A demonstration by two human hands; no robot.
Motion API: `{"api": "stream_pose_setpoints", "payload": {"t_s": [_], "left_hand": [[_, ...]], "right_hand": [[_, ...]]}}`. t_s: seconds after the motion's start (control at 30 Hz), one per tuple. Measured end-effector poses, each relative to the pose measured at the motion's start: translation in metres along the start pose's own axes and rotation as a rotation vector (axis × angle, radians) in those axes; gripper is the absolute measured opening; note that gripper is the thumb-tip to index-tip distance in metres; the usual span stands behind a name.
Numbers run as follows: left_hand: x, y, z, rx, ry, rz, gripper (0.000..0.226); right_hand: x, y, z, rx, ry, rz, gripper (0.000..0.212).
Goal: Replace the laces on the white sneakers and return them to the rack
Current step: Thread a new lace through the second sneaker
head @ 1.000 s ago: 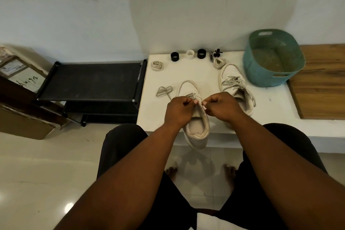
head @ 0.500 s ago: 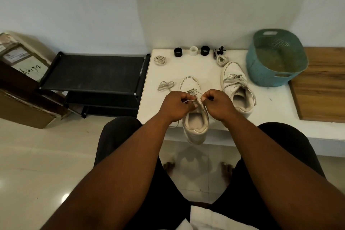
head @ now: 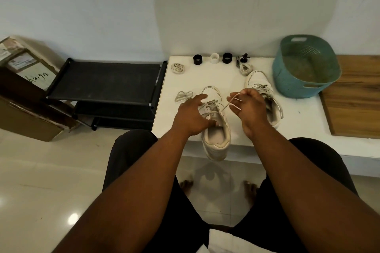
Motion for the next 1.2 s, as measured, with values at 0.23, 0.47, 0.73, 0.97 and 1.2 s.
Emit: {"api": "stream_pose_setpoints", "payload": {"t_s": [0.23, 0.47, 0.73, 0.97, 1.2], "left_hand": [[-0.006, -0.022, 0.009, 0.157, -0.077, 0.037, 0.13], [0.002, -0.028, 0.014, 0.187, -0.035, -0.038, 0.137], [-0.002, -0.033, 0.014, 0.235, -0.074, -0.125, 0.133], [-0.018, -0.026, 0.005, 0.253, -0.105, -0.149, 0.14], [-0.015, -0.033, 0.005, 0.277, -0.006, -0.108, 0.117]], "right_hand": [[-0.015, -0.024, 0.006, 0.32, -0.348, -0.75, 0.011], [-0.023, -0.013, 0.007, 0.277, -0.548, -1.21, 0.024], [-0.022, -0.03, -0.003, -0.052, -0.239, 0.341, 0.027], [-0.031, -0.015, 0.003, 0.351, -0.479, -1.051, 0.007], [-0.024, -0.034, 0.006, 0.352, -0.414, -1.169, 0.023]]}}
Point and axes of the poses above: each hand's wrist, its own z-axis towards the middle knuckle, its own x-axis out of the back of the hand, y = z × x, the point moved 10 cm from there along z, towards the middle knuckle, and after that the axes turned 13 degrees about x, right-handed, at the moved point
